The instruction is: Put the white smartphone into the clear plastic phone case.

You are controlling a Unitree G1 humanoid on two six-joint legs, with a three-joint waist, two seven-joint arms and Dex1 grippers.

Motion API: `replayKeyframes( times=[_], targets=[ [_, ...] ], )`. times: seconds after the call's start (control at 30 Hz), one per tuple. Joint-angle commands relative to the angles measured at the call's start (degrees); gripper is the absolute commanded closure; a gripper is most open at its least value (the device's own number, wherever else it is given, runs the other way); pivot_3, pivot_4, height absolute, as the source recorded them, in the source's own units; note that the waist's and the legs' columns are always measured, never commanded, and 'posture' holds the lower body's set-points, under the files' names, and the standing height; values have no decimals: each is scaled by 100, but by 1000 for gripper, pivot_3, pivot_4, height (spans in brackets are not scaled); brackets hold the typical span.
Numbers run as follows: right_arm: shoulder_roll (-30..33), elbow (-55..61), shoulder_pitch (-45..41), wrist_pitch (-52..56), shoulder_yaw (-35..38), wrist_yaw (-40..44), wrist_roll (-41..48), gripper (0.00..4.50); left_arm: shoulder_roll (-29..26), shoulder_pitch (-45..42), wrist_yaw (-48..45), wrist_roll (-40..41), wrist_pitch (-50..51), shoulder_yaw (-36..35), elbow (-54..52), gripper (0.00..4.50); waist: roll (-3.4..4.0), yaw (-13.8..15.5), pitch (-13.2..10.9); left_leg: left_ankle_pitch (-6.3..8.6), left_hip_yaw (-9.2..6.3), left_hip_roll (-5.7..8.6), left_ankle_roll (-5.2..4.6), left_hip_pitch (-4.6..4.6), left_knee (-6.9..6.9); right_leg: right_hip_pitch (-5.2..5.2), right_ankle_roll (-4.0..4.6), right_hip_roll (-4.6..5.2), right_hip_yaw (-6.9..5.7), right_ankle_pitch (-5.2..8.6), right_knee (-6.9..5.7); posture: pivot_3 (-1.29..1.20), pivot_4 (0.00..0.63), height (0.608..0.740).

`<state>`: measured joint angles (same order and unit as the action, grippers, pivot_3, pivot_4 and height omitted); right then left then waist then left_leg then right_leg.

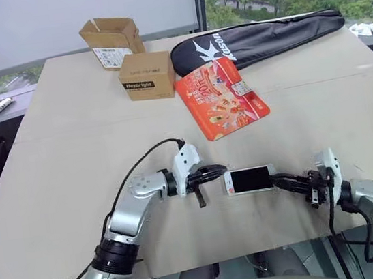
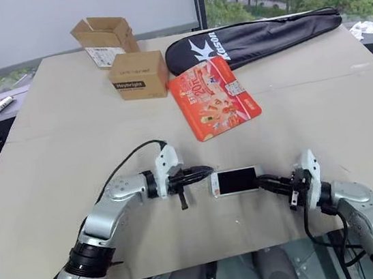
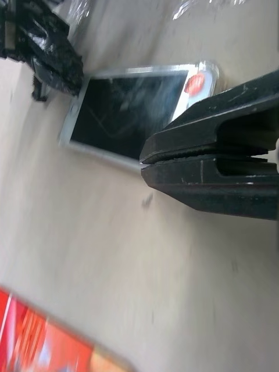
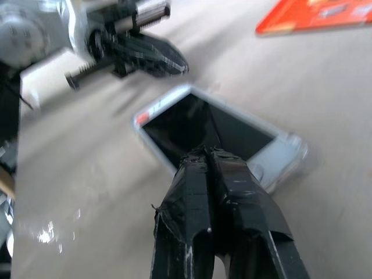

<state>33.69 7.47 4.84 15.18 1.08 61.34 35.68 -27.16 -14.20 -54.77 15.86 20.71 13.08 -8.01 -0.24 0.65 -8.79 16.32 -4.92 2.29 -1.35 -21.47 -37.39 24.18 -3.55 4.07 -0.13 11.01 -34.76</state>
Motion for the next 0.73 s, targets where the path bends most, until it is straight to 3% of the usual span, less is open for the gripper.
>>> replayKeyframes(
  times=[0.03, 0.2, 0.23, 0.37, 0.57, 0.6, 0.73],
  targets=[
    [233, 245, -1, 40, 339, 129, 105, 4447, -223, 272, 91, 214, 119, -399, -578, 4500, 7, 19, -11, 0, 0, 5, 0, -26, -1, 23, 0, -1, -1, 0, 0, 0, 150, 740],
    [646, -273, 23, -183, 788, 292, -134, 4447, -553, 930, 49, 636, 90, -1079, -1021, 4500, 10, 29, -39, 1, 7, 28, -2, -47, -5, 39, -2, 10, 4, 0, 5, 0, 150, 740],
    [722, -379, 18, -179, 845, 340, -164, 4488, -590, 1033, 44, 717, 85, -1188, -1068, 4238, 10, 30, -43, 1, 7, 31, -3, -48, -6, 39, -3, 13, 4, 0, 5, 0, 150, 740],
    [1084, -942, 0, -417, 972, 549, -523, 3438, -722, 1428, 37, 846, 20, -1467, -1203, 3118, 9, 28, -48, 2, 9, 32, -7, -46, -7, 38, -3, 12, 4, 0, 2, 0, 150, 740],
    [1430, -1516, -125, -782, 1083, 1102, -692, 526, -939, 1763, -57, 713, -193, -1501, -1295, 204, 11, 21, -49, 13, 13, 29, -29, -29, -28, 20, -3, 6, 6, -1, -8, 0, 150, 740],
    [1454, -1582, -168, -867, 1110, 1139, -715, 101, -974, 1814, -45, 696, -221, -1523, -1300, 0, 11, 18, -49, 13, 12, 30, -30, -29, -33, 17, -2, 6, 6, -1, -8, 0, 150, 740],
    [1403, -1746, -354, -1039, 1149, 1183, -728, 44, -1082, 1823, -43, 545, -380, -1429, -1223, 0, 13, 19, -51, 16, 10, 30, -33, -28, -66, -1, -2, 5, 4, -1, -9, 0, 150, 740]
  ],
)
